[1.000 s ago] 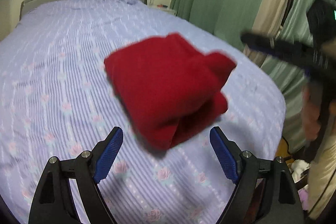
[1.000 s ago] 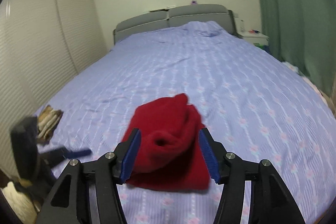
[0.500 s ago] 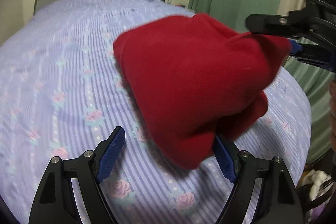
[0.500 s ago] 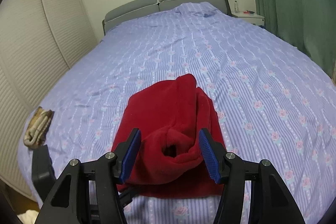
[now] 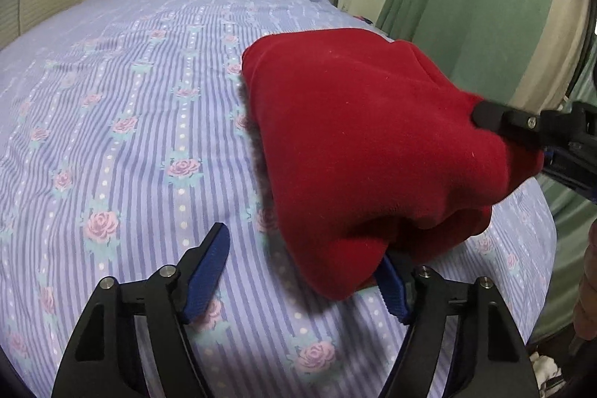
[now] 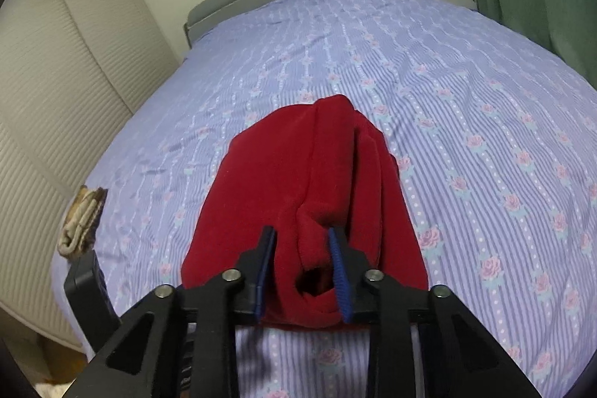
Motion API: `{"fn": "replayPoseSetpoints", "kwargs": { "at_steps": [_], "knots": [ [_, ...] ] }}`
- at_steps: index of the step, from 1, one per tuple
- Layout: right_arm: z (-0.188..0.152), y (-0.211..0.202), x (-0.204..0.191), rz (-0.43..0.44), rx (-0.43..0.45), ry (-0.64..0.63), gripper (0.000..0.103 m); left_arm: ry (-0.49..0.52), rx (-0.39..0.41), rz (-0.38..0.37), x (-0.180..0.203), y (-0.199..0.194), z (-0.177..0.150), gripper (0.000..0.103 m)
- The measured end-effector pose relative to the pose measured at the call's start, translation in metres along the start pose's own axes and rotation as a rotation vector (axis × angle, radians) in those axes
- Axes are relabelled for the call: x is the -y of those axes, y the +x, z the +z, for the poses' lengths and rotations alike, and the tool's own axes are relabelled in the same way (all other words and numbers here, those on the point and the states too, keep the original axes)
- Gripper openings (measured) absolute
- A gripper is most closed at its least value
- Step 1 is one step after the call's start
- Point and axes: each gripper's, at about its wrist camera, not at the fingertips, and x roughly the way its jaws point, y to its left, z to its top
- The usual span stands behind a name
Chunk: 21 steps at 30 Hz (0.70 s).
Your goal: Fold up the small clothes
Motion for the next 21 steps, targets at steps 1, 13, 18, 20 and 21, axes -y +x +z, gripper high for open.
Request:
{"fn": "replayPoseSetpoints", "kwargs": {
  "at_steps": [1, 13, 18, 20, 21],
  "knots": [
    [0.001, -0.004, -0.003, -0.001, 0.032, -0.019, 0.024, -0.022, -0.001, -0.005, -0.001, -0.002, -0.001, 0.071],
    [0.002, -0.027, -0.015, -0.142, 0.172, -0.197, 0.019, -0.323, 0.022, -0.04, -0.019, -0.014, -0.013, 0.06],
    [-0.016, -0.015, -0.003, -0.152, 0.151, -0.166, 0.019, -0.372, -0.021, -0.083, -0.03, -0.006, -0.012, 0.06],
    [-0.021, -0.012, 0.006, -0.142, 0.139, -0.146, 0.019, -0.349, -0.025, -0.084, -0.027, -0.004, -0.011, 0.06],
    [-0.024, -0.01, 0.008, -0.153, 0.139, -0.147, 0.019, -0.34, -0.023, -0.082, -0.025, -0.005, -0.011, 0.06]
  ]
}}
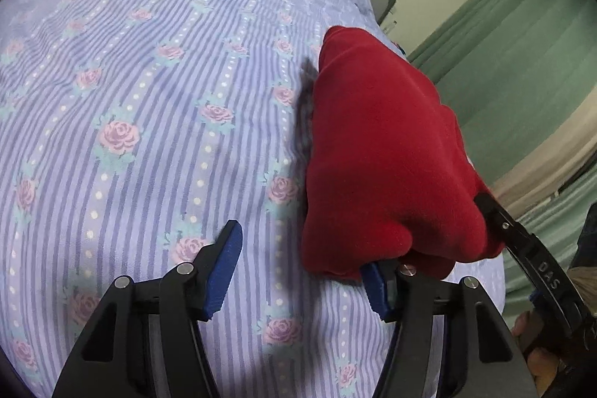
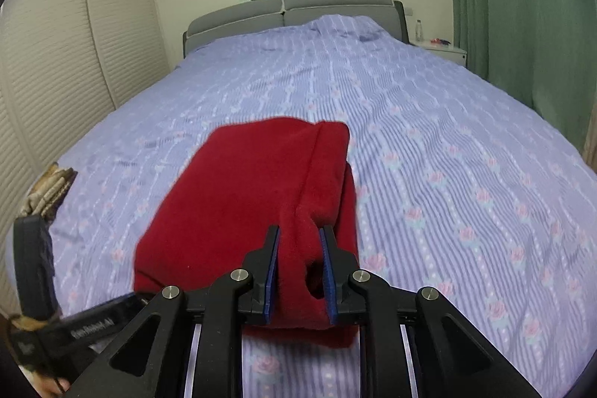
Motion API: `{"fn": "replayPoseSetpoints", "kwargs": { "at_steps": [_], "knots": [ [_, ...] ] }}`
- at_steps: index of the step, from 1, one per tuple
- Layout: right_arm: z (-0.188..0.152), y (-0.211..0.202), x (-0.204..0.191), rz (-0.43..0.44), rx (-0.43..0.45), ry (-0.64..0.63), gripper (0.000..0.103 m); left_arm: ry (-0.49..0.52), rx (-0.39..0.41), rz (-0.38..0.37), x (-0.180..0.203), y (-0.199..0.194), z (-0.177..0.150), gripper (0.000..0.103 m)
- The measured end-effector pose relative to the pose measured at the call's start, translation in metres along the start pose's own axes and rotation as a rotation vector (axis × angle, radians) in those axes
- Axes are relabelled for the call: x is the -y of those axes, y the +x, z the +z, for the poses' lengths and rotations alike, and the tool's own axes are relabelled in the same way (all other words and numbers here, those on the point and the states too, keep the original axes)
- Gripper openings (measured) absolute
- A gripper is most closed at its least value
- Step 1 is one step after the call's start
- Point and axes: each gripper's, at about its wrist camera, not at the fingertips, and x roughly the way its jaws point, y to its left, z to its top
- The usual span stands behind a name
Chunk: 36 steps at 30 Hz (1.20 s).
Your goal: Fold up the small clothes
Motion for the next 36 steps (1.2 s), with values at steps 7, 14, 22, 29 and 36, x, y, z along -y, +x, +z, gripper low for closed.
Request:
{"fn": "replayPoseSetpoints", "kwargs": {
  "at_steps": [7, 14, 22, 29, 36],
  "knots": [
    [0.002, 0.004, -0.004, -0.189, 0.021, -0.174, 0.0, 0.01, 0.013, 0.05, 0.002, 0.005, 0.0, 0.057],
    [-0.007, -0.008, 0.051, -0.23, 0.008, 0.073, 0.0, 0.046, 0.015, 0.081, 0.002, 0.003, 0.004, 0.054],
    [0.015, -0.07, -0.006, -0.062, 0.15, 0.058, 0.049, 0.12, 0.0, 0.063, 0.01, 0.005, 0.003, 0.054],
    [0.049, -0.057, -0.066, 0.089, 0.116, -0.035, 0.062, 0.146, -0.019, 0.052, 0.007, 0.0, 0.002, 0.054],
    [0.038, -0.006, -0.06, 0.107, -0.029, 0.113, 0.061, 0.183, -0.019, 0.051, 0.005, -0.005, 0.001, 0.054]
  ]
}}
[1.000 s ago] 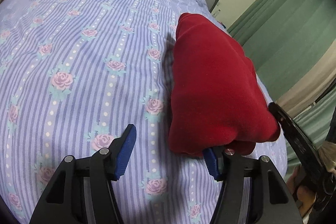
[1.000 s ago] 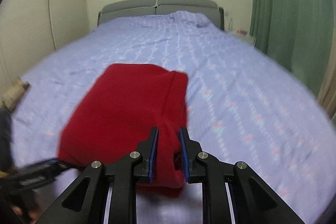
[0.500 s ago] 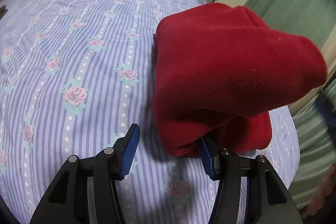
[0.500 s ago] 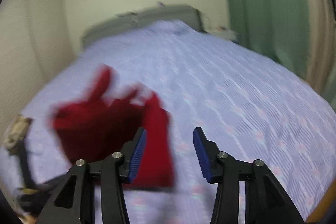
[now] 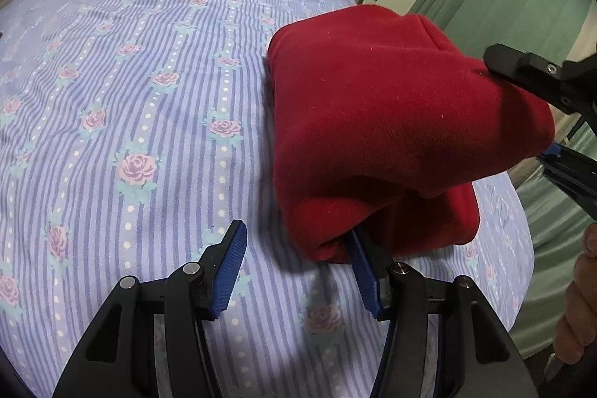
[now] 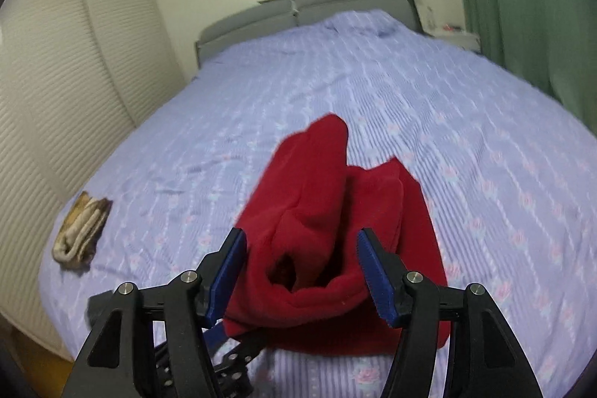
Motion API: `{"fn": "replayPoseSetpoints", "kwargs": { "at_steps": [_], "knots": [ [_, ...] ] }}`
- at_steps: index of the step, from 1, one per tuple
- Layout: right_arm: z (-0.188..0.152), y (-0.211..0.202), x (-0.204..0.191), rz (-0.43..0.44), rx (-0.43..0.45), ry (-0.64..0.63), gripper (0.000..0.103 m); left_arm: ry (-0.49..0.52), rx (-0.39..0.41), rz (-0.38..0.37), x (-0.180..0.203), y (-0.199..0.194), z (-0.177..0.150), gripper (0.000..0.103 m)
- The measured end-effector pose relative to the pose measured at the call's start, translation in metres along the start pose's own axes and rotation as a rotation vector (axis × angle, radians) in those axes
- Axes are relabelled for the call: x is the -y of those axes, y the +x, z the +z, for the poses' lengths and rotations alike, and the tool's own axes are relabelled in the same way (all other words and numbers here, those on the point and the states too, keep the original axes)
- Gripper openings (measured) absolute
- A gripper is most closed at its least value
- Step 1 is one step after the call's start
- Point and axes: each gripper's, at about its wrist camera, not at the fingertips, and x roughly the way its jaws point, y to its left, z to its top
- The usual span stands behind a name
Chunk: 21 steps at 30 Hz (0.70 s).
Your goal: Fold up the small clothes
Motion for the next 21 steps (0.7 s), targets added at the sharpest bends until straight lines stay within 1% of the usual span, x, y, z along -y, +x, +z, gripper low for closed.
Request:
{"fn": "replayPoseSetpoints", "kwargs": {
  "at_steps": [1, 2, 3, 5, 6, 7, 10, 12, 13, 15, 17, 19, 21],
  "knots": [
    [-0.001, 0.002, 0.003, 0.018, -0.005, 0.024, 0.059, 0.003, -0.002, 0.0, 0.0, 0.0, 0.0, 0.054],
    [-0.002, 0.004, 0.005, 0.036, -0.008, 0.03, 0.048, 0.004, -0.006, 0.0, 0.0, 0.001, 0.0, 0.054],
    [-0.003, 0.008, 0.006, 0.041, -0.014, 0.025, 0.042, 0.003, -0.006, 0.0, 0.0, 0.001, 0.0, 0.054],
    [-0.004, 0.013, 0.012, 0.055, -0.042, 0.034, 0.034, -0.003, -0.006, -0.001, 0.0, 0.0, 0.0, 0.054],
    [-0.005, 0.013, 0.015, 0.068, -0.046, 0.026, 0.032, -0.006, -0.003, -0.006, 0.001, 0.0, 0.0, 0.054],
    [-0.005, 0.011, 0.016, 0.057, -0.038, 0.005, 0.027, -0.007, -0.002, -0.009, 0.002, 0.0, 0.0, 0.054],
    [-0.002, 0.0, 0.015, -0.009, 0.008, -0.091, 0.024, -0.006, 0.01, -0.028, 0.013, -0.001, 0.0, 0.054],
    [0.003, -0.004, 0.019, -0.025, 0.025, -0.129, 0.024, 0.024, 0.018, -0.033, 0.024, -0.001, 0.0, 0.054],
    [0.004, -0.006, 0.024, -0.031, 0.035, -0.137, 0.024, 0.059, 0.023, -0.047, 0.034, -0.002, -0.001, 0.054],
    [0.005, -0.006, 0.032, -0.024, 0.026, -0.129, 0.024, 0.107, 0.033, -0.044, 0.047, -0.001, -0.003, 0.055],
    [0.002, -0.004, 0.04, -0.01, 0.025, -0.121, 0.024, 0.13, 0.05, -0.012, 0.053, 0.001, -0.002, 0.055],
    [-0.001, -0.004, 0.047, -0.009, 0.029, -0.107, 0.023, 0.12, 0.065, 0.006, 0.049, 0.001, 0.0, 0.054],
    [-0.001, -0.007, 0.052, -0.014, 0.048, -0.098, 0.022, 0.086, 0.071, -0.021, 0.04, -0.003, 0.002, 0.054]
  ]
}}
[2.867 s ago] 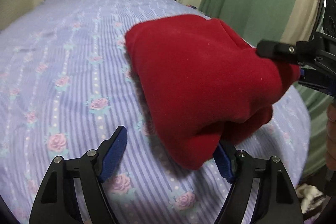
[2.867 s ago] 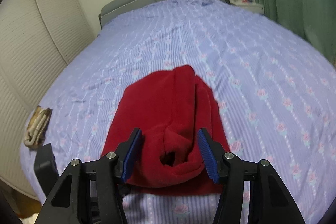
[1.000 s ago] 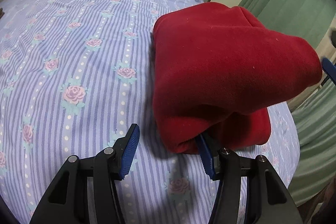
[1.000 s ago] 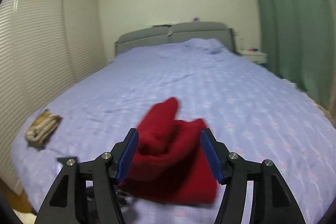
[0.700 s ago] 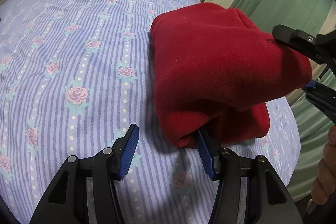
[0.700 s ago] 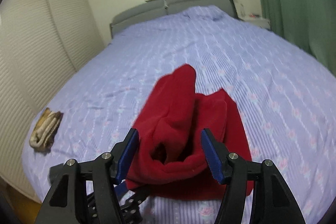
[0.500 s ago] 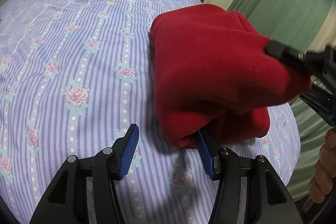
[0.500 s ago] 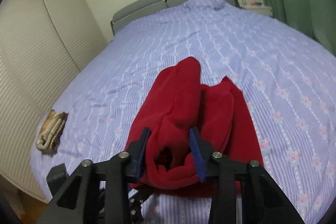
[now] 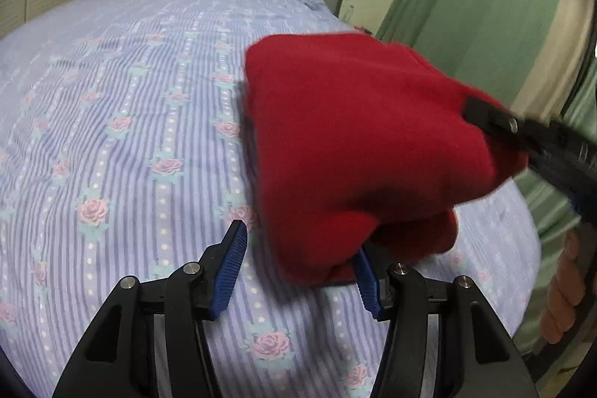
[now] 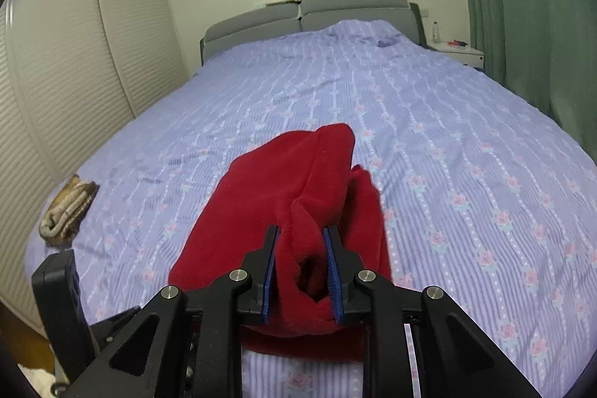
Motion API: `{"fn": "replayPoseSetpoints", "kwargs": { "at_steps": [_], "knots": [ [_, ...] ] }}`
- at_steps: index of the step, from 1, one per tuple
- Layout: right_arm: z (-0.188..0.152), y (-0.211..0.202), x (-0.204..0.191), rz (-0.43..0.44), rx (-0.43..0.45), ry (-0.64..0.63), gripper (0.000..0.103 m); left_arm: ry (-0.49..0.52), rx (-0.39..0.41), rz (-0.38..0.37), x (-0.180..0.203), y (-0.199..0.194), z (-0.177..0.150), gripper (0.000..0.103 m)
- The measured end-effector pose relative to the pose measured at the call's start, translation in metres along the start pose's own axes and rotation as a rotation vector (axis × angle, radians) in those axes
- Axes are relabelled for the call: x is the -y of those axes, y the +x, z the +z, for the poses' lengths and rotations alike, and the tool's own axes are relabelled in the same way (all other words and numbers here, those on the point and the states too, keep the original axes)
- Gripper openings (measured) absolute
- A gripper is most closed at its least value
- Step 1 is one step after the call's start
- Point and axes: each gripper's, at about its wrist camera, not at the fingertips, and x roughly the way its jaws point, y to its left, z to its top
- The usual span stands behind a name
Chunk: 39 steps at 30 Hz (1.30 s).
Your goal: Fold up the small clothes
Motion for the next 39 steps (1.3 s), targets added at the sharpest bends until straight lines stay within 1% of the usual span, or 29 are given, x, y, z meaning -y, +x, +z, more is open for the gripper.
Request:
{"fn": "replayPoseSetpoints", "kwargs": {
  "at_steps": [1, 2, 5, 6, 7, 8, 10, 12, 13, 17, 19, 22, 24, 26, 27, 29, 30, 31, 32, 33, 34, 35, 36, 38, 39],
  "knots": [
    [0.0, -0.004, 0.002, -0.012, 0.014, -0.001, 0.022, -0.016, 0.005, -0.005, -0.003, -0.003, 0.0, 0.052],
    [-0.001, -0.007, 0.004, -0.023, 0.027, -0.004, 0.021, -0.023, 0.02, 0.01, -0.004, -0.007, -0.001, 0.047],
    [-0.01, -0.011, 0.01, -0.068, 0.048, -0.002, 0.02, -0.028, 0.034, 0.019, -0.001, -0.008, -0.005, 0.042],
    [-0.014, -0.007, 0.015, -0.073, 0.039, 0.013, 0.02, -0.021, 0.032, 0.029, 0.002, -0.006, -0.006, 0.037],
    [-0.019, -0.001, 0.02, -0.06, 0.019, 0.033, 0.02, -0.017, 0.026, 0.031, 0.004, -0.003, -0.008, 0.036],
    [-0.022, 0.005, 0.023, -0.057, 0.008, 0.04, 0.02, -0.026, 0.018, 0.024, 0.003, 0.001, -0.008, 0.036],
    [-0.028, 0.015, 0.024, -0.094, -0.011, 0.018, 0.02, -0.063, 0.004, 0.008, -0.005, 0.004, -0.006, 0.036],
    [-0.033, 0.021, 0.029, -0.084, -0.027, 0.034, 0.02, -0.085, -0.016, -0.005, -0.011, 0.008, -0.005, 0.037],
    [-0.037, 0.024, 0.032, -0.082, -0.033, 0.035, 0.02, -0.084, -0.026, -0.014, -0.013, 0.01, -0.005, 0.037],
    [-0.047, 0.033, 0.039, -0.101, -0.044, 0.013, 0.02, -0.055, -0.028, -0.013, -0.01, 0.015, -0.003, 0.04],
    [-0.048, 0.035, 0.044, -0.098, -0.044, 0.017, 0.02, -0.06, -0.032, -0.015, -0.01, 0.016, -0.003, 0.043],
    [-0.047, 0.04, 0.044, -0.119, -0.043, -0.015, 0.02, -0.083, -0.046, -0.021, -0.014, 0.019, -0.002, 0.045],
    [-0.047, 0.044, 0.045, -0.115, -0.046, -0.013, 0.02, -0.081, -0.052, -0.018, -0.013, 0.019, -0.004, 0.047],
    [-0.049, 0.046, 0.049, -0.102, -0.05, 0.01, 0.02, -0.07, -0.063, -0.015, -0.013, 0.02, -0.005, 0.049],
    [-0.05, 0.045, 0.05, -0.096, -0.049, 0.027, 0.02, -0.055, -0.076, -0.01, -0.011, 0.02, -0.005, 0.053],
    [-0.051, 0.044, 0.05, -0.099, -0.05, 0.045, 0.021, 0.003, -0.135, -0.013, -0.005, 0.017, -0.004, 0.053],
    [-0.051, 0.042, 0.047, -0.112, -0.048, 0.035, 0.021, 0.034, -0.138, -0.01, -0.001, 0.011, -0.003, 0.052],
    [-0.051, 0.041, 0.046, -0.12, -0.048, 0.03, 0.021, 0.077, -0.131, -0.015, 0.003, 0.0, -0.004, 0.051],
    [-0.051, 0.04, 0.045, -0.126, -0.046, 0.031, 0.022, 0.11, -0.105, -0.042, 0.006, -0.015, -0.003, 0.051],
    [-0.051, 0.038, 0.045, -0.127, -0.04, 0.04, 0.022, 0.119, -0.082, -0.065, 0.005, -0.025, -0.001, 0.051],
    [-0.05, 0.037, 0.047, -0.121, -0.038, 0.053, 0.023, 0.124, -0.037, -0.093, 0.005, -0.04, 0.006, 0.051],
    [-0.05, 0.037, 0.048, -0.114, -0.039, 0.071, 0.024, 0.133, -0.008, -0.102, 0.006, -0.047, 0.013, 0.051],
    [-0.051, 0.035, 0.05, -0.108, -0.035, 0.088, 0.024, 0.148, 0.006, -0.107, 0.007, -0.051, 0.019, 0.051],
    [-0.053, 0.034, 0.051, -0.108, -0.028, 0.101, 0.025, 0.201, 0.041, -0.131, 0.014, -0.052, 0.038, 0.043],
    [-0.053, 0.033, 0.05, -0.114, -0.025, 0.104, 0.026, 0.216, 0.043, -0.139, 0.016, -0.049, 0.043, 0.033]
  ]
}}
